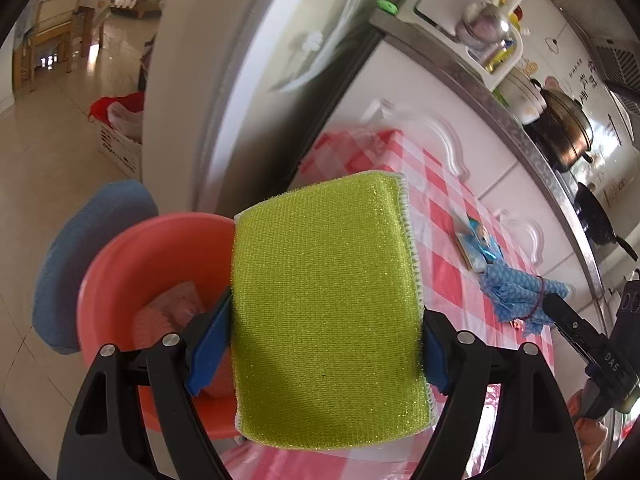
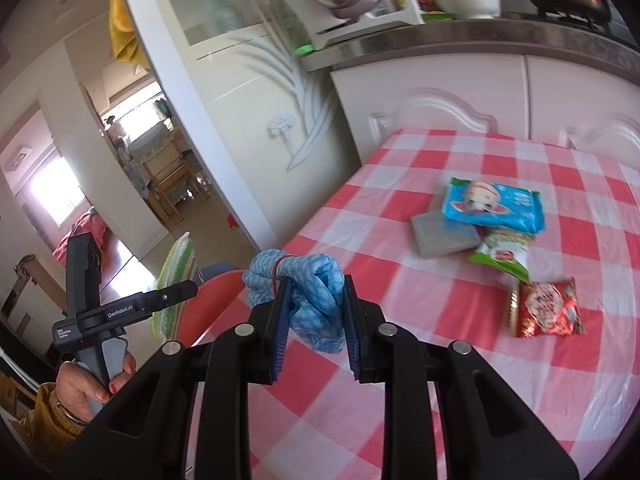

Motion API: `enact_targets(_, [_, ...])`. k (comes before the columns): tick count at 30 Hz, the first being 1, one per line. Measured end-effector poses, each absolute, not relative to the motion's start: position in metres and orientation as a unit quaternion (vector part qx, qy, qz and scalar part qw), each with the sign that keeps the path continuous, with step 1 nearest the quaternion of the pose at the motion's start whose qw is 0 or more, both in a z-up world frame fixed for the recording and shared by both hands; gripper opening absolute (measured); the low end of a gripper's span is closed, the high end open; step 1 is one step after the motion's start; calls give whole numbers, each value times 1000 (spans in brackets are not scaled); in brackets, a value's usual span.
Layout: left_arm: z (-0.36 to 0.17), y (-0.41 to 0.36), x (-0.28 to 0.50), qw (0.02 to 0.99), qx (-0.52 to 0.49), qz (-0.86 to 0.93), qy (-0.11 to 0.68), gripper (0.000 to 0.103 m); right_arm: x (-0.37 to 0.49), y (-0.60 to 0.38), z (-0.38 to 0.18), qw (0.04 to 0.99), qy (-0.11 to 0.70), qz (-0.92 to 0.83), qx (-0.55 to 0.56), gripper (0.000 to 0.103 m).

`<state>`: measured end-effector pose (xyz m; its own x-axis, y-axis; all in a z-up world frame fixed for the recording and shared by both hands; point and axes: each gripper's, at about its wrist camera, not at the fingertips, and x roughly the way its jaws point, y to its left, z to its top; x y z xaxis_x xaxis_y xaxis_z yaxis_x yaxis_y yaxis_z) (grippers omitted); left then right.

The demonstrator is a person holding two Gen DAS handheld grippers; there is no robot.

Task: Collect trash
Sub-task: 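Carry the sponge and blue rag over the orange bucket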

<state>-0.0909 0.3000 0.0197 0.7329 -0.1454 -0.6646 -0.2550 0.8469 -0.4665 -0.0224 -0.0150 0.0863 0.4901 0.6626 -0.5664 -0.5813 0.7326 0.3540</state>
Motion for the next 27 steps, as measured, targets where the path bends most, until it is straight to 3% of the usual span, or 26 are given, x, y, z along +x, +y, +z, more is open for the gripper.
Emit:
enact_targets(10, [10, 345, -102, 886, -298, 69, 348, 79, -29, 58, 97, 843, 352, 408, 1, 26])
enact_targets(27, [-36, 379, -110, 864, -312, 98, 382, 80, -36, 158, 67, 797, 385, 460, -73, 26])
